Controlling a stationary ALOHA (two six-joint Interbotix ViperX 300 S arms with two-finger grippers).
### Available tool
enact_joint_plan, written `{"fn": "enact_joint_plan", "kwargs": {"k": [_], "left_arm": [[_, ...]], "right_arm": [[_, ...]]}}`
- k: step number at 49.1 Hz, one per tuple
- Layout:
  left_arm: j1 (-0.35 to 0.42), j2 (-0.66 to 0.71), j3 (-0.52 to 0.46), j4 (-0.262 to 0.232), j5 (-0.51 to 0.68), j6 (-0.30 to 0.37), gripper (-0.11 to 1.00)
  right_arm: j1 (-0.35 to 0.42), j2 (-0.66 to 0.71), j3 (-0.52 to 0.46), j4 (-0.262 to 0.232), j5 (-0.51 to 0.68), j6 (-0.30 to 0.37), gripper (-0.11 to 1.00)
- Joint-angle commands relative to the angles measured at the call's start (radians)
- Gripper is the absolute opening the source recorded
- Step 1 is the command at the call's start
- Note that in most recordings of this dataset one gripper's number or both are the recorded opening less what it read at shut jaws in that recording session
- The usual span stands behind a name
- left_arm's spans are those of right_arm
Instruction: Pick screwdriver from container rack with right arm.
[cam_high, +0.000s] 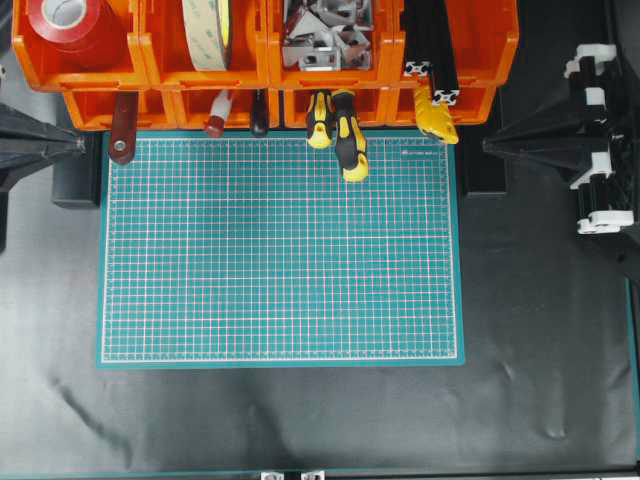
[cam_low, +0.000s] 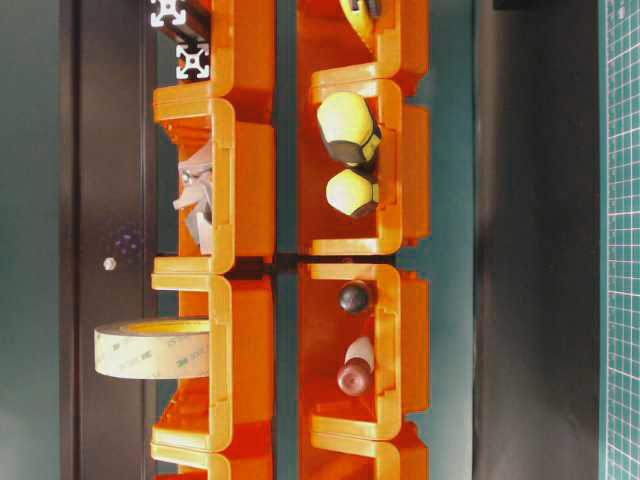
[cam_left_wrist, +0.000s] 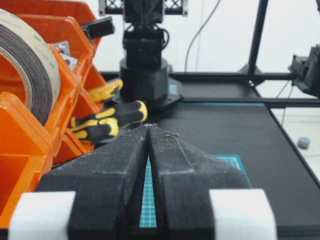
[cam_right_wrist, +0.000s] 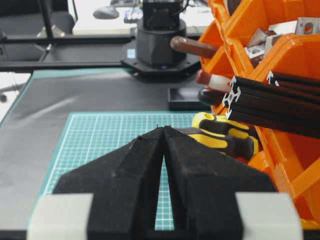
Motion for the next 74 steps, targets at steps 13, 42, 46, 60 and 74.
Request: {"fn": "enact_joint_plan", "kwargs": {"k": [13,42,46,60,74], "left_arm": [[-0.012,0.002,-0.12,0.029,0.143,-0.032,0.0],[-0.054,-0.014,-0.137,0.029,0.17,-0.034,0.0],[-0.058,-0.015,-0.141,0.029,0.17,-0.034,0.0],[-0.064,-0.02,-0.141,0.029,0.172,-0.034,0.0],[-0.064,-0.015,-0.138,0.029,0.172,-0.034,0.0]], "right_arm": [[-0.015,0.071,-0.137,0.008,0.041,0.021,-0.01],[0.173,0.466,-0.69,-0.164,0.732,0.023,-0.01],[0.201,0.506,-0.752,-0.227,0.81,0.023,-0.01],[0.342,0.689,-0.893,-0.546,1.195,0.055,-0.01],[0.526,0.787,-0.871,-1.022,1.457,0.313,-0.01]]}}
